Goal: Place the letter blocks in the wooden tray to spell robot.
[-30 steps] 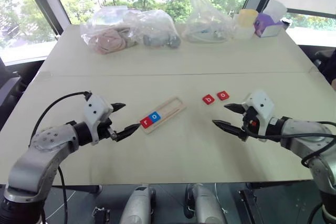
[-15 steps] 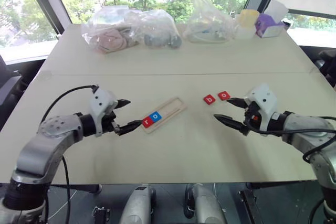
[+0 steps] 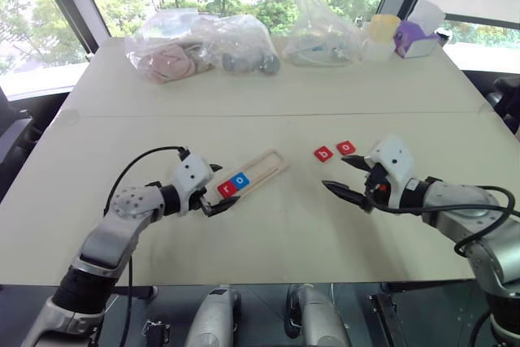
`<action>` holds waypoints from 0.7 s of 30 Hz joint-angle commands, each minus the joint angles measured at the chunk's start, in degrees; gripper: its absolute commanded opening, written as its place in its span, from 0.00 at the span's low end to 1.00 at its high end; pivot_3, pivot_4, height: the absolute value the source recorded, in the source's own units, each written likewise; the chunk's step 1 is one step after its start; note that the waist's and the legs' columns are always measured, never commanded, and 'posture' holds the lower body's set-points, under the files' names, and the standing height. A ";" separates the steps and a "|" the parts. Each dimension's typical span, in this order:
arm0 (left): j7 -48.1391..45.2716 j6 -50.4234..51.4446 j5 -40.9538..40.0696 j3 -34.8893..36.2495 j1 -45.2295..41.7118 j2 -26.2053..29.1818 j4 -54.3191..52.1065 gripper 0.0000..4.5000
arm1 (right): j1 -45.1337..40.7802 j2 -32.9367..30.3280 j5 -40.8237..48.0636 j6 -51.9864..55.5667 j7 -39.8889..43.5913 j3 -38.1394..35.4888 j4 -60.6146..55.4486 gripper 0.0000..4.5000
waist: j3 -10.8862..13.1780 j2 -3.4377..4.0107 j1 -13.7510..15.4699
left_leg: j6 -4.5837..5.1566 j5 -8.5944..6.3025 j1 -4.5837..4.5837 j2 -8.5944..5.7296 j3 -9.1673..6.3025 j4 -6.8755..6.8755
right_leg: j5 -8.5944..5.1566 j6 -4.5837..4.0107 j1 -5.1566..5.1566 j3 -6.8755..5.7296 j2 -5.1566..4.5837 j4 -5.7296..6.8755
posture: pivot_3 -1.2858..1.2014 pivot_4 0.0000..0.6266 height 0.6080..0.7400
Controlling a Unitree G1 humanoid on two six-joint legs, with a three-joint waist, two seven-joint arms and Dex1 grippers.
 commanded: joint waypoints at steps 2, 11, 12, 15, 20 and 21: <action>0.03 -3.15 2.18 -0.83 -0.59 -0.92 1.72 1.00 | 0.49 0.00 -0.60 -1.11 -0.58 -0.29 -2.81 0.80 | 0.00 0.00 0.01 | 0.00 0.00 0.00 0.00 0.00 0.00 | 0.00 0.00 0.00 0.00 0.00 0.00 | 0.52 0.24 1.00; 0.81 -5.40 6.04 -3.06 -1.99 -3.32 6.49 1.00 | 0.56 0.33 -0.76 -0.82 -1.71 0.01 -3.50 0.80 | -0.01 0.01 0.04 | 0.00 0.00 0.08 0.00 0.01 0.00 | 0.00 0.01 0.06 0.00 0.00 0.02 | 0.52 0.24 1.00; 0.77 -5.53 6.53 -3.32 -1.98 -3.27 6.78 1.00 | 0.57 0.33 -0.71 -0.75 -1.78 0.05 -3.57 0.80 | -0.01 0.01 0.04 | 0.00 0.00 0.09 0.00 0.00 0.00 | 0.00 0.01 0.07 0.00 0.00 0.03 | 0.52 0.24 1.00; 1.06 -5.32 7.31 -3.54 -1.66 -3.23 7.11 1.00 | 0.80 0.25 -0.65 -0.76 -1.91 0.02 -3.73 0.80 | -0.01 0.01 0.04 | 0.00 0.00 0.19 0.00 0.00 0.00 | 0.00 0.02 0.16 0.01 -0.01 0.04 | 0.52 0.24 1.00; 1.23 -4.73 7.90 -3.67 -0.34 -3.17 7.46 1.00 | 0.74 0.55 -0.88 -0.70 -2.51 0.59 -4.02 0.80 | -0.01 0.01 0.00 | 0.00 0.00 0.49 0.02 0.01 0.00 | -0.08 -0.01 0.45 0.01 -0.01 0.02 | 0.52 0.24 1.00; 1.19 -4.36 7.67 -3.59 -0.20 -3.28 7.42 1.00 | 0.72 0.56 -0.94 -0.74 -2.59 0.71 -4.00 0.80 | -0.01 0.01 0.00 | 0.00 -0.01 0.51 0.03 0.01 0.00 | -0.13 -0.08 0.46 0.01 -0.02 0.02 | 0.52 0.24 1.00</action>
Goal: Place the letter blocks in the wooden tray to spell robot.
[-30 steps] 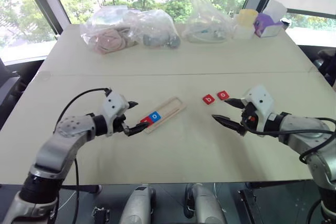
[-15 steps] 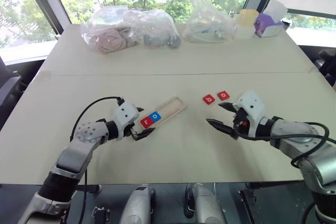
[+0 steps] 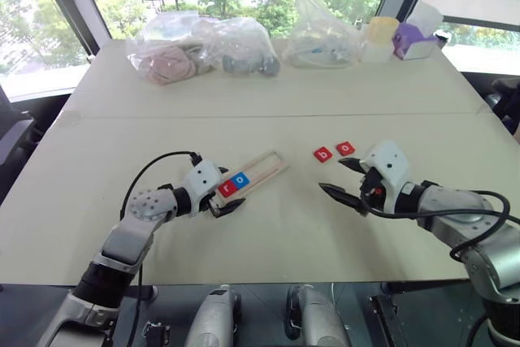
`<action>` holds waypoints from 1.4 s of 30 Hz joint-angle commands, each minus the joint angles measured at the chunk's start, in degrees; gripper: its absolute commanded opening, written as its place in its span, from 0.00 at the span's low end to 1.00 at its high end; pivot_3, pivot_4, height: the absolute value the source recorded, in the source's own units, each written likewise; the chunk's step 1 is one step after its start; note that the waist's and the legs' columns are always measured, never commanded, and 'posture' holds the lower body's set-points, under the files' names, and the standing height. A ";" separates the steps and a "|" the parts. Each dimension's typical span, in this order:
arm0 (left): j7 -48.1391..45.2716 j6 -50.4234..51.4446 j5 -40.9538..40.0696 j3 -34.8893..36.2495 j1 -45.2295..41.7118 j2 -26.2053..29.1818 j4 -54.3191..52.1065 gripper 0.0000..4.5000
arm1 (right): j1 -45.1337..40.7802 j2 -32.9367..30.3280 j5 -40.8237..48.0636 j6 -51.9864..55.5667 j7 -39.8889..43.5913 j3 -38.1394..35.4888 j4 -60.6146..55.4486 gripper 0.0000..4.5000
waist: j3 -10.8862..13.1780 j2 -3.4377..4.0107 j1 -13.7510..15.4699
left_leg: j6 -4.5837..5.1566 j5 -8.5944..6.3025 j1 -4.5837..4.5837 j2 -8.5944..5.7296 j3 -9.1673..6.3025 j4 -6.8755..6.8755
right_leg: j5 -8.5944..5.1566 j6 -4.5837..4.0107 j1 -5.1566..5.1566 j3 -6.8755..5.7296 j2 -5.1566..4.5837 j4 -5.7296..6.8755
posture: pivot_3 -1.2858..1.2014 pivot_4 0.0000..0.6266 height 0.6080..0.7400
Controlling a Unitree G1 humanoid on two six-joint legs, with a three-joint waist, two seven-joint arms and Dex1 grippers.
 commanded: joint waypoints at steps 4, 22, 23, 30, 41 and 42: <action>0.12 3.27 -0.50 0.11 2.14 -0.59 0.38 0.82 | -0.54 0.24 -0.68 -0.84 -0.72 0.14 -2.26 0.80 | -0.02 0.03 0.00 | 0.00 0.00 0.03 0.01 0.00 0.00 | -0.02 -0.03 0.02 0.01 0.00 0.00 | 0.52 0.24 1.00; -14.47 -2.73 -3.02 -4.88 2.59 2.72 -2.89 0.55 | -0.52 0.17 -1.83 -0.66 -1.26 -0.06 -2.47 0.80 | -0.03 0.03 0.29 | -0.01 -0.01 0.02 -0.03 0.02 -0.04 | -0.06 -0.05 0.03 0.01 -0.06 -0.07 | 0.52 0.24 1.00; -15.00 -3.29 -2.73 -5.26 2.35 2.76 -2.54 0.55 | -0.60 0.19 -1.87 -0.73 -1.23 -0.03 -2.29 0.80 | -0.03 0.03 0.36 | -0.01 -0.01 0.02 -0.03 0.04 -0.04 | -0.07 -0.05 0.03 0.02 -0.08 -0.08 | 0.52 0.24 1.00; -18.25 -10.00 -0.16 -7.99 0.79 2.26 2.66 0.55 | -1.01 0.48 -2.25 -0.56 -1.70 0.38 -2.69 0.80 | -0.03 0.03 1.53 | -0.01 -0.01 0.01 -0.04 0.10 -0.04 | -0.07 -0.04 0.01 0.01 -0.13 -0.10 | 0.52 0.24 1.00; -20.36 -17.29 2.82 -9.41 -0.80 1.52 10.35 0.55 | -0.12 1.27 -3.53 -1.04 -3.27 0.62 -3.58 0.80 | -0.09 0.13 1.60 | -0.01 -0.01 0.01 -0.08 0.15 -0.03 | -0.09 0.00 0.08 0.01 -0.24 -0.16 | 0.52 0.24 1.00; -20.47 -17.49 2.85 -9.34 -0.99 1.42 10.75 0.55 | 0.08 1.39 -3.67 -1.05 -3.42 0.56 -3.71 0.80 | -0.10 0.13 1.59 | -0.01 -0.01 0.01 -0.08 0.15 -0.03 | -0.09 0.00 0.08 0.01 -0.24 -0.16 | 0.52 0.24 1.00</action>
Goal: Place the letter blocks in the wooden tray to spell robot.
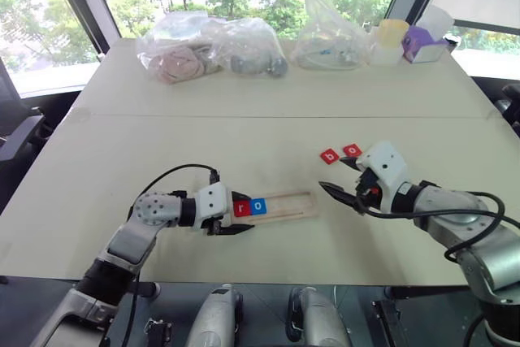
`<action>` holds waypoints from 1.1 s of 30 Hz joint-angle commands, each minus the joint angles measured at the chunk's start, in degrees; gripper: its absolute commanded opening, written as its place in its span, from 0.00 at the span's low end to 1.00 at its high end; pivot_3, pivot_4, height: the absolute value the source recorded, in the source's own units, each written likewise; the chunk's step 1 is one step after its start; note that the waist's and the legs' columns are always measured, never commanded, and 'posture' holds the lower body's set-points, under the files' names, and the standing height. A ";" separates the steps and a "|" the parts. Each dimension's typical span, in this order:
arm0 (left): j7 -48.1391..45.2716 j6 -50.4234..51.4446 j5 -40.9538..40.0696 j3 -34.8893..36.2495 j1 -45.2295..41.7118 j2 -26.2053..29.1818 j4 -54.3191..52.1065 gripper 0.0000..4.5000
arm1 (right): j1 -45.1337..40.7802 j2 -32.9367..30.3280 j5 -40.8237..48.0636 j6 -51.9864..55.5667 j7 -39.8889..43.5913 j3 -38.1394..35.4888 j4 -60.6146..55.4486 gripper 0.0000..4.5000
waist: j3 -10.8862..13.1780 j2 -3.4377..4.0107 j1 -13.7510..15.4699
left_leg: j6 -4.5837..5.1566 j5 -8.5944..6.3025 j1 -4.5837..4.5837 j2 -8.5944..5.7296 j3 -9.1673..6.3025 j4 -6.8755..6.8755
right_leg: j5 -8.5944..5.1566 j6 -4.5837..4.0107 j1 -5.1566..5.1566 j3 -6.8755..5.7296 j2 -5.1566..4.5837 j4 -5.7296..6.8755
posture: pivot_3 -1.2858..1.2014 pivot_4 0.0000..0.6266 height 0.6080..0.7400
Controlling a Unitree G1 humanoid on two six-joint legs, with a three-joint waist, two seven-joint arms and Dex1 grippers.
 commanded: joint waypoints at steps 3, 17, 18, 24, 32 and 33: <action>-1.34 -0.58 3.28 -3.49 0.40 -0.61 4.36 0.66 | 0.74 0.70 -0.58 -1.00 -0.85 -0.84 -3.33 0.80 | -0.05 0.05 -0.01 | 0.00 0.00 0.00 0.00 0.00 0.00 | 0.00 0.00 0.00 0.00 0.00 0.00 | 0.52 0.24 1.00; -2.43 -2.06 1.90 -2.66 0.33 -0.79 4.55 0.99 | -0.67 0.94 -1.39 -1.38 -0.18 0.04 -2.30 0.80 | -0.13 0.16 -0.11 | 0.05 -0.03 0.03 0.00 0.03 -0.02 | -0.04 0.08 0.07 -0.01 -0.01 -0.10 | 0.52 0.24 1.00; -2.56 -2.40 1.61 -2.42 0.50 -0.69 4.25 0.99 | -0.76 0.99 -1.51 -1.47 -0.13 0.25 -2.25 0.80 | -0.13 0.16 -0.14 | 0.05 -0.03 0.03 0.00 0.03 -0.02 | -0.04 0.08 0.07 0.00 -0.01 -0.11 | 0.52 0.24 1.00; -2.55 -3.00 -1.64 1.16 0.31 -0.11 1.32 0.99 | -1.64 1.05 -1.96 -2.02 0.38 1.01 -1.40 0.80 | -0.12 0.15 -0.23 | 0.09 -0.07 -0.01 0.01 0.03 -0.16 | -0.03 0.09 0.05 -0.02 0.03 -0.29 | 0.52 0.24 1.00; -3.82 6.73 -10.73 6.42 -0.03 2.78 -10.60 0.99 | -2.52 1.09 -1.25 -1.41 1.95 0.79 -0.50 0.80 | 0.01 0.04 -0.26 | 0.14 -0.10 -0.17 0.02 0.06 -0.15 | 0.03 0.18 -0.05 -0.02 0.05 -0.38 | 0.52 0.24 1.00; -4.16 8.48 -11.86 6.96 0.28 3.65 -12.49 0.99 | -2.58 1.30 -0.73 -1.02 2.16 0.52 -0.41 0.80 | 0.01 0.03 -0.27 | 0.14 -0.10 -0.17 0.02 0.06 -0.15 | 0.01 0.14 -0.05 -0.02 0.05 -0.38 | 0.52 0.24 1.00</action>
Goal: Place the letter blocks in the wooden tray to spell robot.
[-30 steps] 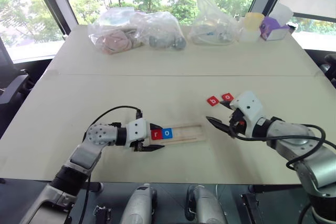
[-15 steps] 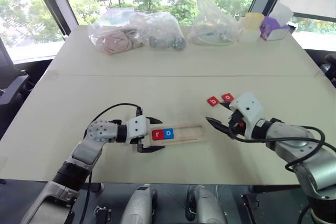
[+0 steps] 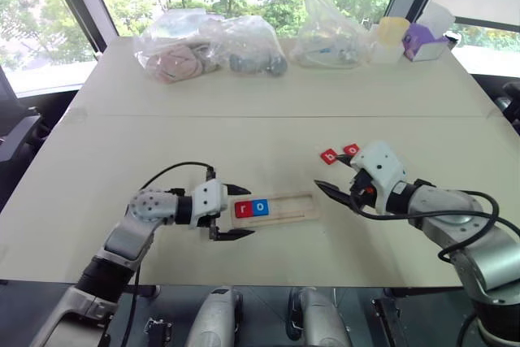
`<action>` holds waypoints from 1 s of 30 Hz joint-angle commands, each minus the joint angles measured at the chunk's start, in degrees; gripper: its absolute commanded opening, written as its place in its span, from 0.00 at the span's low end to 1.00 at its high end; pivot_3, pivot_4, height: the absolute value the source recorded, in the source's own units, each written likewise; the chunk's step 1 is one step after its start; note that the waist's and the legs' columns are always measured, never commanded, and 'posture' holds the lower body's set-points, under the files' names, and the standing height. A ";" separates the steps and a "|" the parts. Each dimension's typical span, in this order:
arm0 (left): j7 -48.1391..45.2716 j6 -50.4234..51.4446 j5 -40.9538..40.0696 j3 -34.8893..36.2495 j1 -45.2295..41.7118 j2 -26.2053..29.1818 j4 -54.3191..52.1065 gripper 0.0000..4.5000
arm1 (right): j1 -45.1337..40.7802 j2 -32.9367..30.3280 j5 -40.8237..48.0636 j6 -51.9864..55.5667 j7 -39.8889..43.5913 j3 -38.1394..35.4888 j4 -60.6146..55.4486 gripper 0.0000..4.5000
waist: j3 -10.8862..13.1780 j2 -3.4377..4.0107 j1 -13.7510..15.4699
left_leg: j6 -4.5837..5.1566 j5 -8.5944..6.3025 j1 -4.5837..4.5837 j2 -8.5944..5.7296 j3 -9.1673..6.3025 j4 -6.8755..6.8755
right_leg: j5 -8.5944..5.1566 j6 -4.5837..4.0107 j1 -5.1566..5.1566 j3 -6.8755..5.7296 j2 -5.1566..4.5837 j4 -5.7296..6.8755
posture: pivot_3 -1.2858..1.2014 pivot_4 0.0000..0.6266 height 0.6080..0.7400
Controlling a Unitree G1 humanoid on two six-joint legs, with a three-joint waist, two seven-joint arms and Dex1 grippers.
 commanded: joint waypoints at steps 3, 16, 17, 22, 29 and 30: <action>-1.65 10.17 -8.89 5.41 1.63 5.62 -12.70 0.99 | -2.19 1.61 2.09 1.45 -0.06 -1.54 1.51 0.80 | 0.07 -0.02 -0.17 | 0.00 0.00 0.00 0.01 0.00 -0.02 | -0.01 -0.01 0.00 0.00 0.01 -0.02 | 0.52 0.24 1.00; 4.77 26.42 -20.92 17.69 6.80 12.91 -25.20 0.99 | -13.12 11.27 -5.94 -0.87 -6.83 5.33 20.42 0.80 | 0.20 -0.03 -0.17 | 0.00 0.00 -0.01 0.03 0.08 -0.03 | 0.10 0.10 -0.03 0.04 0.13 -0.03 | 0.52 0.24 1.00; 5.28 26.80 -21.26 17.99 7.39 12.95 -25.83 0.99 | -14.17 11.90 -6.97 -1.97 -7.18 5.94 22.36 0.80 | 0.20 -0.03 -0.18 | 0.00 0.00 -0.01 0.03 0.08 -0.03 | 0.10 0.10 -0.04 0.04 0.13 -0.03 | 0.52 0.24 1.00; 6.87 28.07 -22.49 19.40 10.41 13.52 -29.03 0.99 | -17.08 13.61 -11.11 -6.00 -9.20 6.93 28.93 0.80 | 0.20 -0.02 -0.13 | 0.00 0.00 -0.01 0.02 0.10 -0.02 | 0.08 0.06 -0.04 0.05 0.13 -0.02 | 0.52 0.24 1.00; 8.11 28.70 -22.71 20.57 12.52 13.99 -31.04 0.99 | -17.21 14.69 -12.90 -8.41 -9.46 6.19 33.93 0.80 | 0.20 -0.02 -0.17 | 0.00 0.00 0.00 0.02 0.13 -0.03 | 0.08 0.05 -0.05 0.08 0.14 -0.01 | 0.52 0.24 1.00; 8.20 28.73 -22.71 20.57 12.56 14.02 -31.12 0.99 | -17.23 14.89 -12.92 -8.58 -9.39 6.10 34.46 0.80 | 0.21 -0.01 -0.17 | 0.00 0.00 0.00 0.02 0.14 -0.03 | 0.08 0.05 -0.05 0.09 0.15 0.00 | 0.52 0.24 1.00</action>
